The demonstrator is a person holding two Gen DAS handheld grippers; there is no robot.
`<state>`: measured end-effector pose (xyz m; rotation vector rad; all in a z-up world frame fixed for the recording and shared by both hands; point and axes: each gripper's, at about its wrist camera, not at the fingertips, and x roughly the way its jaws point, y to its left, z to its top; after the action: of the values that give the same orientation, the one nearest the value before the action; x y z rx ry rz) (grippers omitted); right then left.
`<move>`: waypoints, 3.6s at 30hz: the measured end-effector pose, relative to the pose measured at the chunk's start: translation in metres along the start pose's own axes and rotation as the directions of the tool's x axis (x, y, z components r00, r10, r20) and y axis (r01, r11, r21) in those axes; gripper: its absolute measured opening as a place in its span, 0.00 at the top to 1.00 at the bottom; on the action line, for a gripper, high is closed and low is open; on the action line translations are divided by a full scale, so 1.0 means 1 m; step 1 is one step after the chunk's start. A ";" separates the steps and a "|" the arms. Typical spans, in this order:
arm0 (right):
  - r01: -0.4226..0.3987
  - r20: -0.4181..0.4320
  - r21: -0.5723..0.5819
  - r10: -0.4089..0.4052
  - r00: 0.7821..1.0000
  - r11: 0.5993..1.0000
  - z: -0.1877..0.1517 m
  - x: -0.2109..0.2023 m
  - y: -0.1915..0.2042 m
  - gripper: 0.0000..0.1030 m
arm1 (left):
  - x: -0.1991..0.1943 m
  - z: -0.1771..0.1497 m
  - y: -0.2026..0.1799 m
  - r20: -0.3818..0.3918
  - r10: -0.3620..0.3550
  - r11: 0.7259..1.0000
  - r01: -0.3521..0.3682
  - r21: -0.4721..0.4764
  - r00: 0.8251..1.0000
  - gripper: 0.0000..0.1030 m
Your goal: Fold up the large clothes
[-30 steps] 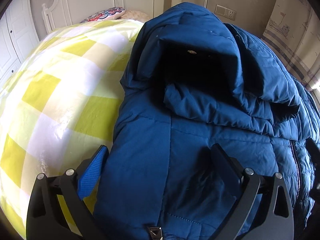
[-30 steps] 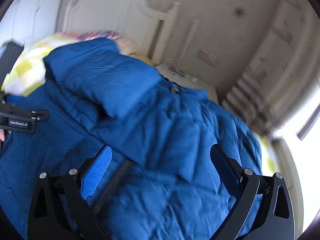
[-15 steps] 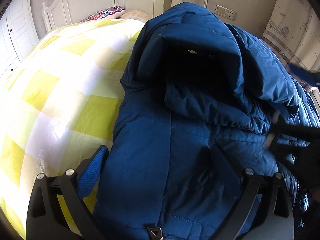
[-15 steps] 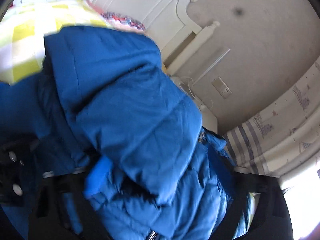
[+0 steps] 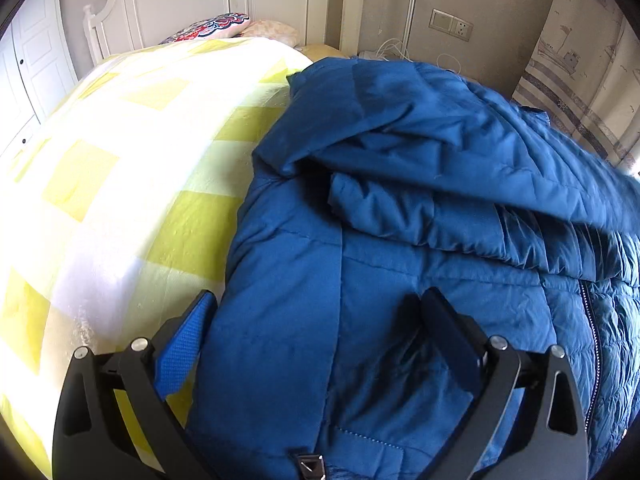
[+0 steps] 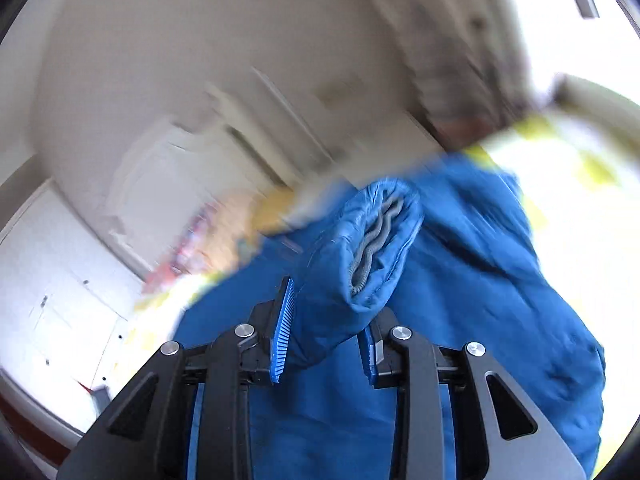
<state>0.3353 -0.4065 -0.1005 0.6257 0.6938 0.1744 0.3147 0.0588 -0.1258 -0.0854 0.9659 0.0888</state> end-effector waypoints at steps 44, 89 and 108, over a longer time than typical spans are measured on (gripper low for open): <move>0.358 0.089 -0.560 -0.376 0.922 0.747 -0.062 0.028 0.072 0.33 | 0.000 0.000 -0.004 0.001 -0.003 1.000 0.003 -0.003 1.000 0.02; 0.286 0.035 -0.556 -0.322 0.946 0.781 -0.062 0.029 0.068 0.16 | 0.029 0.128 -0.190 0.127 -0.088 0.956 0.048 0.290 0.988 0.02; 0.271 0.022 -0.557 -0.312 0.950 0.785 -0.063 0.030 0.068 0.13 | 0.014 0.069 -0.158 0.113 -0.053 0.944 0.013 0.330 0.992 0.02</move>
<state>0.3210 -0.3112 -0.1135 -0.0564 0.7562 0.1014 0.3968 -0.0898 -0.0930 0.2104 0.8466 -0.0987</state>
